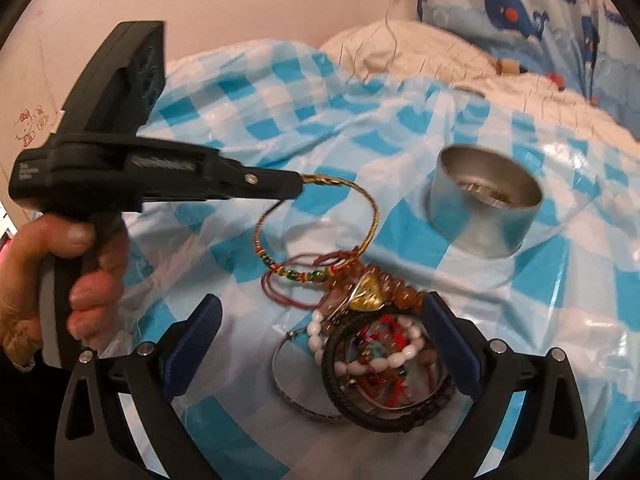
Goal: Organize jewelry
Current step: 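Lift the braided cord bracelet with the left gripper toward the silver tin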
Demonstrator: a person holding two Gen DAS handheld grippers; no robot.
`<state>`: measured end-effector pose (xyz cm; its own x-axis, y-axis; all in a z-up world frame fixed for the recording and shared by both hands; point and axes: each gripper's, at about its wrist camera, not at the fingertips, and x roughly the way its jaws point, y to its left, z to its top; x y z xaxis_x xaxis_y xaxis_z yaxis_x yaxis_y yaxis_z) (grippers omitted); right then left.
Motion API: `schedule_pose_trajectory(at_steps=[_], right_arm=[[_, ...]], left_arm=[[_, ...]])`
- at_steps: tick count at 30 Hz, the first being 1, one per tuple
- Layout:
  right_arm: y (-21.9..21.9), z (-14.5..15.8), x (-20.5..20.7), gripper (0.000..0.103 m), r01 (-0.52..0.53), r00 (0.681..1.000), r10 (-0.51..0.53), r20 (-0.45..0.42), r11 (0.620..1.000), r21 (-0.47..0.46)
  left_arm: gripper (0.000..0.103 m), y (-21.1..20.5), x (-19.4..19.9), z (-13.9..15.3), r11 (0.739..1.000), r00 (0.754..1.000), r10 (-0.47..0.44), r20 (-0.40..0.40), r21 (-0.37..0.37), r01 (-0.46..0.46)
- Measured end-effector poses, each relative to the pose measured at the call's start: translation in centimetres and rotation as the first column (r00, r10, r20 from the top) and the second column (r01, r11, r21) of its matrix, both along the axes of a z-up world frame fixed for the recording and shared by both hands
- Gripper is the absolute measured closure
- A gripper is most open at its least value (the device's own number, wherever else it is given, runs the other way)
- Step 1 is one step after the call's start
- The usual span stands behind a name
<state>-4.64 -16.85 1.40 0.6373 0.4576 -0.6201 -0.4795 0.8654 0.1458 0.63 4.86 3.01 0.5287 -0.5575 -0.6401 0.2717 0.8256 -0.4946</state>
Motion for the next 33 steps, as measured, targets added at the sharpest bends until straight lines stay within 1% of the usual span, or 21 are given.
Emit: schedule_pose_trajectory(at_steps=[1, 4, 10, 13, 14, 16, 17, 18, 19, 20, 21, 23, 24, 28, 33], right_arm=[[-0.1, 0.2, -0.1, 0.007, 0.004, 1.000, -0.004, 0.013, 1.000, 0.003], [-0.3, 0.6, 0.0, 0.007, 0.022, 0.999, -0.022, 0.044, 1.000, 0.013], [0.5, 0.5, 0.9, 0.007, 0.022, 0.999, -0.020, 0.051, 0.999, -0.036], [1.4, 0.5, 1.5, 0.009, 0.006, 0.998, 0.000, 0.063, 0.995, -0.096], [1.7, 0.4, 1.8, 0.012, -0.002, 0.998, 0.010, 0.063, 0.993, -0.120], [2.2, 0.1, 2.7, 0.020, -0.027, 0.998, 0.034, 0.048, 0.989, -0.146], [2.3, -0.1, 3.0, 0.029, -0.036, 0.998, 0.042, 0.036, 0.988, -0.150], [2.5, -0.3, 3.6, 0.041, -0.053, 0.998, 0.056, 0.016, 0.987, -0.149], [2.6, -0.6, 4.1, 0.047, -0.079, 0.997, 0.078, -0.012, 0.987, -0.143], [2.8, -0.8, 4.6, 0.055, -0.097, 0.995, 0.094, -0.031, 0.986, -0.138], [2.9, -1.0, 5.1, 0.069, -0.120, 0.992, 0.115, -0.053, 0.985, -0.125], [2.8, -1.3, 5.5, 0.086, -0.132, 0.989, 0.124, -0.074, 0.985, -0.115], [2.7, -1.3, 5.4, 0.089, -0.126, 0.990, 0.118, -0.071, 0.985, -0.116], [1.5, -0.8, 4.2, 0.089, -0.070, 0.997, 0.063, -0.052, 0.989, -0.134], [-2.0, 0.4, 2.0, 0.089, 0.037, 0.998, -0.041, -0.052, 0.995, -0.088]], left_arm=[[0.101, 0.5, -0.4, 0.8, 0.999, 1.000, -0.003, 0.028, -0.038, 0.004], [0.101, 0.6, -1.1, 2.3, 0.999, 0.997, -0.004, 0.078, -0.041, 0.007], [0.101, 1.1, -0.9, 2.4, 0.999, 0.998, 0.001, 0.063, -0.054, 0.002], [0.101, 1.0, -1.1, 2.8, 0.998, 0.997, -0.005, 0.072, -0.061, 0.010], [0.101, 1.1, -1.1, 2.8, 0.998, 0.997, -0.007, 0.074, -0.063, 0.012], [0.101, 1.0, -1.2, 2.9, 0.998, 0.997, -0.013, 0.075, -0.065, 0.018], [0.101, 0.9, -1.2, 2.9, 0.998, 0.997, -0.019, 0.075, -0.066, 0.024], [0.101, 0.9, -1.2, 2.9, 0.998, 0.997, -0.022, 0.075, -0.065, 0.027], [0.101, 0.8, -1.2, 2.9, 0.997, 0.997, -0.026, 0.075, -0.064, 0.031], [0.101, 0.7, -1.2, 2.9, 0.997, 0.997, -0.031, 0.074, -0.069, 0.036], [0.101, 0.7, -1.2, 2.9, 0.997, 0.997, -0.031, 0.076, -0.072, 0.037], [0.100, 0.8, -1.3, 3.2, 0.997, 0.996, -0.024, 0.086, -0.078, 0.031], [0.100, 0.9, -1.3, 3.3, 0.996, 0.996, -0.019, 0.090, -0.081, 0.026], [0.101, 1.6, -1.3, 3.6, 0.996, 0.995, 0.012, 0.099, -0.093, -0.003], [0.101, 2.0, -1.0, 3.3, 0.996, 0.996, 0.030, 0.082, -0.084, -0.023]])
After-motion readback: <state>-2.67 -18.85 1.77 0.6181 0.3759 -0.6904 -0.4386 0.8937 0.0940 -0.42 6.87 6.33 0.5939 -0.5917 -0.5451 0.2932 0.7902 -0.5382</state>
